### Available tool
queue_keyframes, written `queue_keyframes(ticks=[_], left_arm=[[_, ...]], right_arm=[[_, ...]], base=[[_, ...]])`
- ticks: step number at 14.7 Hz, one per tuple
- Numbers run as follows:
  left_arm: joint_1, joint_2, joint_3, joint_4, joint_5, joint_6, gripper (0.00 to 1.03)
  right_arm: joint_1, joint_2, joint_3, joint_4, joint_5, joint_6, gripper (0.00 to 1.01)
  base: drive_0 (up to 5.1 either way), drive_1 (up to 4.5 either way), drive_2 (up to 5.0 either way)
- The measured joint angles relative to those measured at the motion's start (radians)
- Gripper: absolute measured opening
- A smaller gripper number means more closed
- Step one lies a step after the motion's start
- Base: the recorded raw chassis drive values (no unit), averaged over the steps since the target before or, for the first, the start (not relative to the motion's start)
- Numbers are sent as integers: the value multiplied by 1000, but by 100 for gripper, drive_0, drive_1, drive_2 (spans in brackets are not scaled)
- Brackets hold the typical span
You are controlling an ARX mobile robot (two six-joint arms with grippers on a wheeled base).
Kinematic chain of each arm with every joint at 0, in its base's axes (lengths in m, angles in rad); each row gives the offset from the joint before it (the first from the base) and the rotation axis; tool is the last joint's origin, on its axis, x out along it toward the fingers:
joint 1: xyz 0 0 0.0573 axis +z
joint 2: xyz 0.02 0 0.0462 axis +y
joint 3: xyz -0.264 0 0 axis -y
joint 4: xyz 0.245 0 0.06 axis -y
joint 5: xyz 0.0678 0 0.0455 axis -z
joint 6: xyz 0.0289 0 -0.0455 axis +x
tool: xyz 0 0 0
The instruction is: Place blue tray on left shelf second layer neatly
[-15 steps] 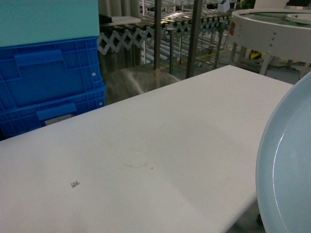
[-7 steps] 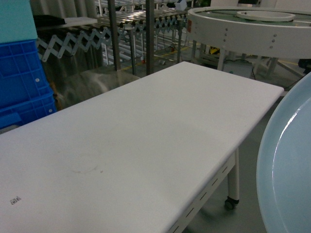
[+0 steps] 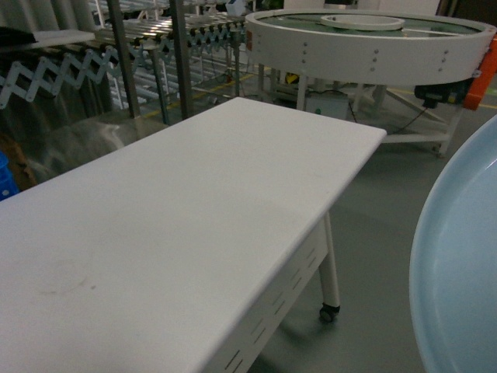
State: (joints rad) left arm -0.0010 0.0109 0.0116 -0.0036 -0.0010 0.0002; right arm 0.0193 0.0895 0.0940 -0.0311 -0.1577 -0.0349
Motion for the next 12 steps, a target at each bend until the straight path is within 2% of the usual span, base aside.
queue_keyframes(ticks=[12], left_arm=[[0,0,0,0,0,0,98]], right_arm=[[0,0,0,0,0,0,2]], base=[[-157,-157,-157]])
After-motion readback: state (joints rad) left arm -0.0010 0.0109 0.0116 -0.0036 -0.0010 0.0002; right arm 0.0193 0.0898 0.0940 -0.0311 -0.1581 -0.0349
